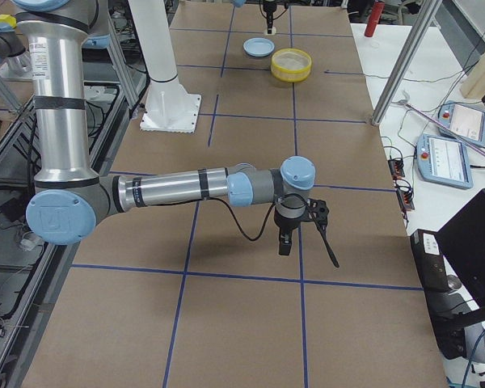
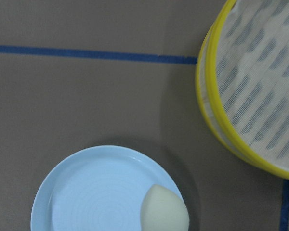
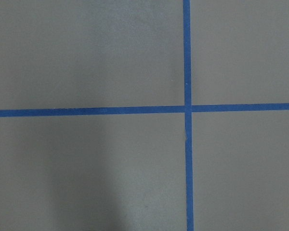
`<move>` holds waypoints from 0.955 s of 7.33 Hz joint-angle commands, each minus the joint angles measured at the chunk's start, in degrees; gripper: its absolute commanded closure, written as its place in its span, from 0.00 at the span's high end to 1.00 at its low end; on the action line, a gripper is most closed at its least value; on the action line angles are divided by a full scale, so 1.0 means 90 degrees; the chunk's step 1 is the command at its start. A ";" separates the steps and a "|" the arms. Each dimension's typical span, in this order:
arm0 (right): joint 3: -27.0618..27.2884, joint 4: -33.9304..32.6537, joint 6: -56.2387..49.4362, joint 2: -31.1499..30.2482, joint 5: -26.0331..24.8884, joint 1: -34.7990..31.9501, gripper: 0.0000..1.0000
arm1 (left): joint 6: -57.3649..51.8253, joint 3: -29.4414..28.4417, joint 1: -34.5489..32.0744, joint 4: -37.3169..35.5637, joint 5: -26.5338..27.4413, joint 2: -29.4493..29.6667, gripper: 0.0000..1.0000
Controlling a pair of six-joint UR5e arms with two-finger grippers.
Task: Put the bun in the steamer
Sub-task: 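Carry the bun with the left gripper over the yellow steamer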
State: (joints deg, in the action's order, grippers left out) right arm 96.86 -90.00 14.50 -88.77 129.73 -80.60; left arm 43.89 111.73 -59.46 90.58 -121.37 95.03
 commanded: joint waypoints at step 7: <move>0.0000 0.0000 0.0000 0.0000 0.0000 0.0000 1.00 | 0.0484 -0.2333 0.0630 0.0254 0.0009 0.2264 0.24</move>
State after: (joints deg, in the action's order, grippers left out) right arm 96.89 -90.00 14.50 -88.77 129.73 -80.59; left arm 47.09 94.64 -55.30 88.20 -121.37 115.32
